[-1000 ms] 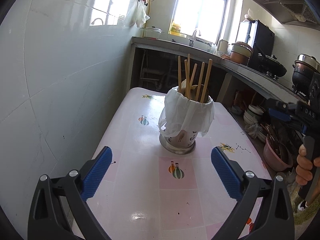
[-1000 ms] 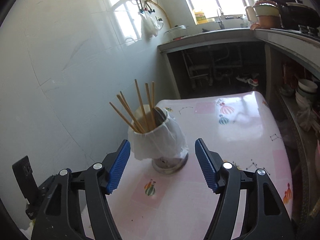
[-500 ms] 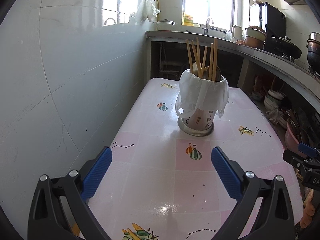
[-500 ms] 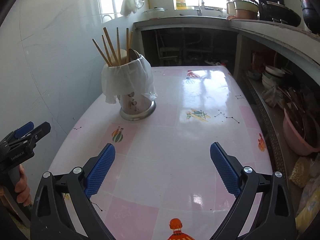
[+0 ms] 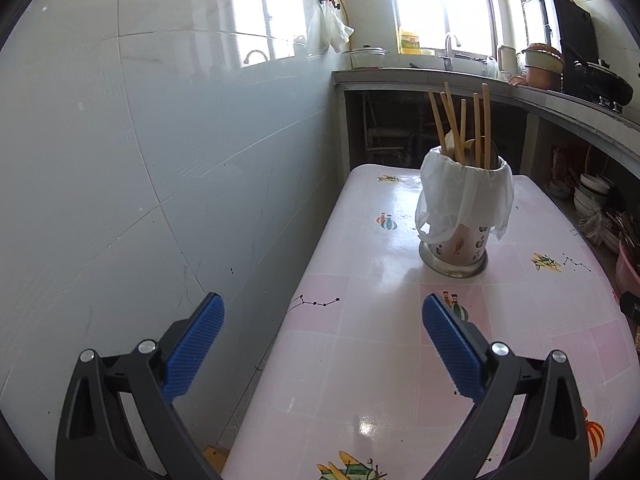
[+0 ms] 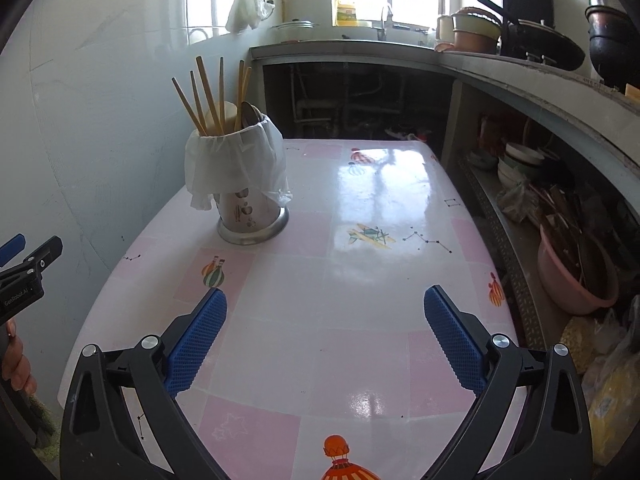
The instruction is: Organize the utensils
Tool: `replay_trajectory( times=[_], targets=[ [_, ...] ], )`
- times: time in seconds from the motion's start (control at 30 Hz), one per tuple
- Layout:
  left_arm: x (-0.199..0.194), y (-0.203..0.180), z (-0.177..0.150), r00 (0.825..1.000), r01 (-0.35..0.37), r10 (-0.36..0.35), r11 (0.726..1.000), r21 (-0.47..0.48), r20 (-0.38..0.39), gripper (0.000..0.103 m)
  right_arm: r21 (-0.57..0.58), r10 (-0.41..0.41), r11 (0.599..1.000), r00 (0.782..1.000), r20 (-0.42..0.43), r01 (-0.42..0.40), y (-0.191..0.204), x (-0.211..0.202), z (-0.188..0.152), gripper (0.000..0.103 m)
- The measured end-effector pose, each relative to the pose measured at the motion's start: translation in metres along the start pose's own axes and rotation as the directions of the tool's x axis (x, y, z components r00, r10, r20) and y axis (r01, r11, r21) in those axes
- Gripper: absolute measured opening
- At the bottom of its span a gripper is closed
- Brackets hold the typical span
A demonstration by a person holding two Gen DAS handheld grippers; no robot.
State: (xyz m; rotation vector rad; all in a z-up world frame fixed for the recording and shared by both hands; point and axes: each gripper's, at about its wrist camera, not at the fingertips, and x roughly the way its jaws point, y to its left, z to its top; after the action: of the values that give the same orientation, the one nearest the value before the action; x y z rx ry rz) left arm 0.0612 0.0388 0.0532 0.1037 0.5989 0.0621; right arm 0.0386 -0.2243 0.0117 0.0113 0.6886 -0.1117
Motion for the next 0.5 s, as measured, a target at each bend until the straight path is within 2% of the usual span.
replay_trajectory(
  times=[0.37,0.5],
  targets=[
    [-0.003,0.023,-0.003,1.000,-0.019,0.019,0.999,-0.040,0.004,0.097,0.011,-0.018,1.000,1.000,0.000,0.018,-0.006,-0.001,0.001,0.095],
    [-0.002,0.023,-0.003,1.000,-0.002,0.002,0.999,-0.044,-0.006,0.097,0.015,-0.016,1.000,1.000,-0.003,0.016,-0.006,-0.002,0.000,0.095]
  ],
)
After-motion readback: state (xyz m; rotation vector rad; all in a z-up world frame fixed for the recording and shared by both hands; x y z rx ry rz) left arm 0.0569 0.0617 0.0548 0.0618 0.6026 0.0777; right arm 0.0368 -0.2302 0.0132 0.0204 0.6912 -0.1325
